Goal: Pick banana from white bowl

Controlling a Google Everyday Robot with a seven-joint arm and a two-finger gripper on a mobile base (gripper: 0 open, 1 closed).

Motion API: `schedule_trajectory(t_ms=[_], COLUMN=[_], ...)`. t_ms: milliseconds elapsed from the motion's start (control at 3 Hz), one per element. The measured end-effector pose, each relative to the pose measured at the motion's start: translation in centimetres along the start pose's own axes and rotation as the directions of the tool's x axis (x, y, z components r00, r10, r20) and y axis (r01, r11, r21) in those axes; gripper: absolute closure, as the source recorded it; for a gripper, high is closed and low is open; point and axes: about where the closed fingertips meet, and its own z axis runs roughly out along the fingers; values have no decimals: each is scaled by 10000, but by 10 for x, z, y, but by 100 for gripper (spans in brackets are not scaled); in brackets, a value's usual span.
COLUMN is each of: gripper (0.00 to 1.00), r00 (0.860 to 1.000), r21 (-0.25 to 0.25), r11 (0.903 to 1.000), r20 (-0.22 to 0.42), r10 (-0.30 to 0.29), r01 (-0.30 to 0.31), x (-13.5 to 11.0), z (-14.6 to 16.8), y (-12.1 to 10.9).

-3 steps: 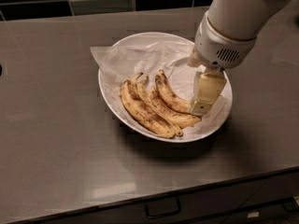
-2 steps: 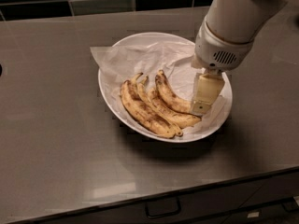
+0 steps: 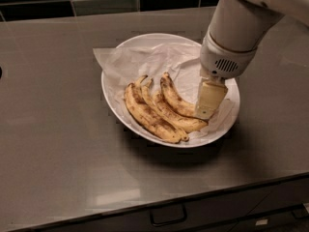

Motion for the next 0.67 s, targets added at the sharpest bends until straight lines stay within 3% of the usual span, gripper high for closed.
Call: schedule_trajectory(t_ms=[333,667], gripper=[39,38], r00=[9999,9994], r21=[-198,-431], r11=[9998,9990], r20=[-171,-326], r10=[16,-92], r01=[-19,78], x=[-2,-6], z=[12,25], y=[2,3])
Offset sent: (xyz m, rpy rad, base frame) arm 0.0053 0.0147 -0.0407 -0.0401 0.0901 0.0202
